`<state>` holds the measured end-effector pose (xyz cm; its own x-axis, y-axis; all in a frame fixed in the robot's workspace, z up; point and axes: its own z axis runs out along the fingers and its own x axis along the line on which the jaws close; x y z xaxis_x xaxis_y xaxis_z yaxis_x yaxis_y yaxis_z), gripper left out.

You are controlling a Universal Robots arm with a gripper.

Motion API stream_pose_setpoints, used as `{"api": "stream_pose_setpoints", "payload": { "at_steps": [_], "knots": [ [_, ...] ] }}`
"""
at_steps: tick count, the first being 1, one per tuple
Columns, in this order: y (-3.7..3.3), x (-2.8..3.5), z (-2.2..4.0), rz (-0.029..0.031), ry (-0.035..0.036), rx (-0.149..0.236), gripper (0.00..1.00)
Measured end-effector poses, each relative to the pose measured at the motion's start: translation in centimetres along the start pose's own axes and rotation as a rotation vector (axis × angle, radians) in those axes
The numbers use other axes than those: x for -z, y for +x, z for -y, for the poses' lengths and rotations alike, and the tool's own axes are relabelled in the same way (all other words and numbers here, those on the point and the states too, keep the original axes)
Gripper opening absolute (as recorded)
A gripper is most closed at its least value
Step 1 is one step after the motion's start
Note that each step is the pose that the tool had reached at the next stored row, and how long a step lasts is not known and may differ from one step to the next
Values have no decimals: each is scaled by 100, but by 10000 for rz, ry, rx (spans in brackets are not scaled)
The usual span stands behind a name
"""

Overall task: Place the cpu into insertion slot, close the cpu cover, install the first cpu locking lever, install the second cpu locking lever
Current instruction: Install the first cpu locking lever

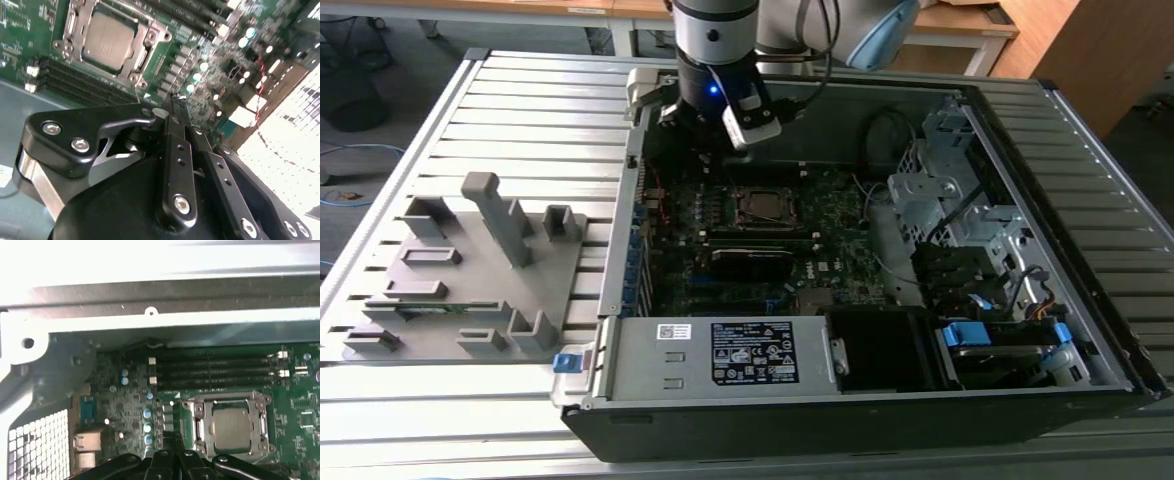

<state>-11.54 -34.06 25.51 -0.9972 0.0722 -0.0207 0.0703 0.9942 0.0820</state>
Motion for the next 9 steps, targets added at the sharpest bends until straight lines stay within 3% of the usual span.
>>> {"api": "stream_pose_setpoints", "payload": {
  "at_steps": [5,9],
  "knots": [
    [2,0,0,1,-20,8,11],
    [3,1,0,-27,-25,344,11]
  ]
}}
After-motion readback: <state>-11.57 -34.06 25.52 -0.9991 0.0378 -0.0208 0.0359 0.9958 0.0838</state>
